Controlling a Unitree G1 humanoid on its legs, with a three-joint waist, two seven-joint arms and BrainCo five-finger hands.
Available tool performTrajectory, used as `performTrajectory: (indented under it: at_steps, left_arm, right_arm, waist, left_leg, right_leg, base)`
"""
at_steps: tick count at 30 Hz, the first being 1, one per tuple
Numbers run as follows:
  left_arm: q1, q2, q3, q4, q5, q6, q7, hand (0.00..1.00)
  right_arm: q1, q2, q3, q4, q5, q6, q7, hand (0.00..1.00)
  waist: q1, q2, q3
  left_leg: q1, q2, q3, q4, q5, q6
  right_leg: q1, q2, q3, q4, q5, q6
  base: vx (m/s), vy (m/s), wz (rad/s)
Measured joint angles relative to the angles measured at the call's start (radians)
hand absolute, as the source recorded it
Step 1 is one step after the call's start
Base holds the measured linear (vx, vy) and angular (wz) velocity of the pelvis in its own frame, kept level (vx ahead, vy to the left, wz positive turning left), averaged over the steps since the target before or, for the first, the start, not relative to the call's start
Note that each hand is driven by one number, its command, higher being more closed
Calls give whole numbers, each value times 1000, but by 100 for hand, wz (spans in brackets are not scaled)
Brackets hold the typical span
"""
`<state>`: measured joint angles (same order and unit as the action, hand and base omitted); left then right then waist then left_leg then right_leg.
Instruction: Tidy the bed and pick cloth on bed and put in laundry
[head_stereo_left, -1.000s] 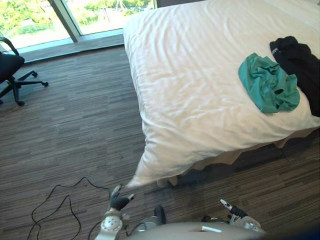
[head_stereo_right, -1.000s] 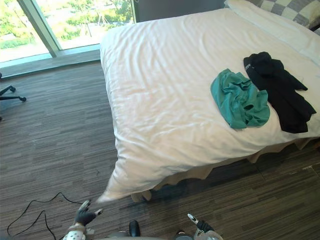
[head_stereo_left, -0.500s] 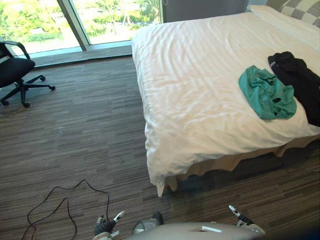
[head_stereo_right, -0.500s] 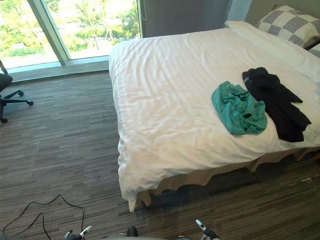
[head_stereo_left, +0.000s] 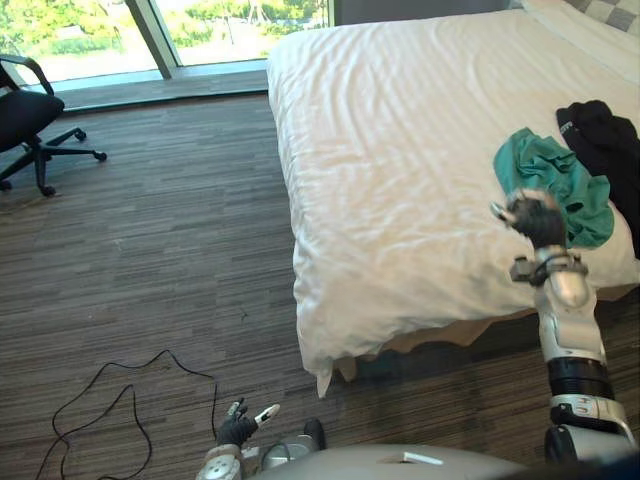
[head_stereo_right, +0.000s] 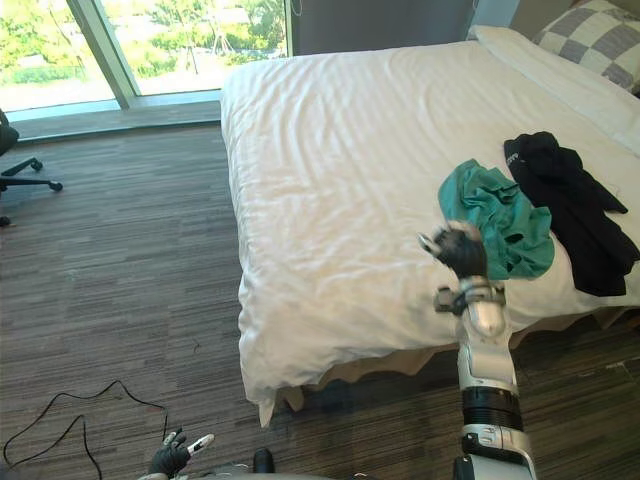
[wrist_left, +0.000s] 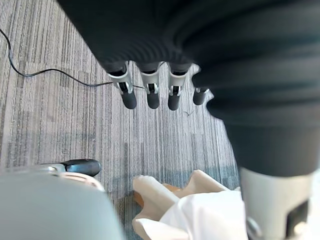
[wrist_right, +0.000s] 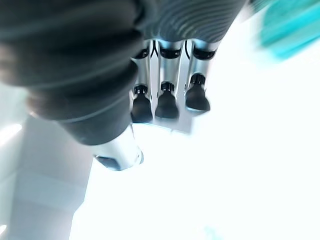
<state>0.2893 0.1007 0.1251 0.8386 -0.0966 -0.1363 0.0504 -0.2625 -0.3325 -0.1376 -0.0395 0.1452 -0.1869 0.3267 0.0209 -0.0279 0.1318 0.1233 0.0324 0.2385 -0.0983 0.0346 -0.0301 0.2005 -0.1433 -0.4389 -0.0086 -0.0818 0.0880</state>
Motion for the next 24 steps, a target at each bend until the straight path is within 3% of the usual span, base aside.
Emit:
performTrajectory:
  at_steps: [3, 7, 9, 11, 13, 14, 16, 18, 20, 22, 24]
  left_arm:
    - [11, -1, 1, 3, 0, -28, 1, 0]
    - [11, -6, 3, 3, -1, -46, 20, 0]
    - [11, -6, 3, 2, -1, -46, 21, 0]
    - [11, -3, 4, 0, -1, -46, 15, 0]
    - [8, 1, 11, -12, -2, -44, 9, 0]
    - [2, 6, 13, -47, -2, -45, -2, 0]
    - [-13, 11, 13, -81, -2, -45, -5, 0]
    - [-46, 14, 13, -115, -15, -45, -10, 0]
    - [-84, 14, 12, -153, -46, -46, -26, 0]
    - [-90, 15, 12, -157, -49, -49, -30, 0]
    - [-116, 18, 0, -160, -37, -62, -31, 0]
  right_arm:
    - [0, 8, 131, -96, 54, 16, 139, 100]
    - [-61, 70, 320, -57, 89, 137, 188, 100]
    - [-133, 110, 405, 19, 88, 196, 168, 100]
    - [-233, 162, 480, 125, 86, 262, 114, 100]
    - [-315, 195, 504, 197, 85, 278, 77, 100]
    - [-412, 220, 502, 265, 85, 279, 33, 100]
    - [-515, 237, 494, 329, 84, 277, -26, 100]
    - [-634, 250, 458, 405, 85, 276, -77, 100]
    - [-730, 237, 412, 496, 84, 274, -125, 100]
    - [-736, 228, 411, 520, 84, 274, -139, 100]
    - [-736, 195, 409, 540, 83, 278, -151, 100]
  waist:
    - [17, -5, -3]
    - [47, -5, -3]
    - [63, -3, -1]
    - [111, 0, 33]
    - [131, -7, 64]
    - [144, -19, 108]
    - [164, -16, 168]
    - [187, -6, 242]
    - [219, 25, 313]
    - [226, 33, 317]
    - [244, 57, 332]
  left_leg:
    - [8, 3, -1, 0, 0, 0]
    - [12, 1, -30, 0, 0, 0]
    - [-3, 1, -52, -1, 0, 0]
    - [-35, -7, -92, -6, 4, 4]
    - [-75, -7, -121, -6, 20, 9]
    - [-121, 1, -145, -6, 48, 9]
    - [-180, 10, -164, -2, 78, 6]
    - [-251, 21, -180, 0, 114, 4]
    - [-335, 21, -199, 0, 149, -1]
    - [-369, 18, -201, 0, 155, 0]
    - [-406, 11, -202, 0, 163, 6]
  right_leg:
    - [6, 2, 0, 8, 0, 0]
    - [20, 1, -17, 9, 0, 0]
    - [17, 2, -35, 8, -1, -1]
    - [10, -1, -66, 10, -10, -7]
    - [-20, 0, -91, 24, -17, -9]
    - [-67, 3, -115, 50, -24, -20]
    - [-129, 6, -136, 83, -32, -34]
    - [-200, 7, -158, 122, -30, -42]
    - [-285, 1, -173, 160, -23, -49]
    - [-320, -4, -175, 169, -21, -49]
    - [-364, -17, -176, 190, -19, -48]
  base:
    - [15, -8, 1]
    - [-53, -9, 13]
    - [-105, -7, 32]
    - [-165, -11, 43]
    - [-203, -16, 55]
    - [-209, -14, 65]
    - [-144, -6, 50]
    - [-174, -5, 38]
    - [-121, 4, 26]
    - [6, 2, 12]
    - [57, 3, 6]
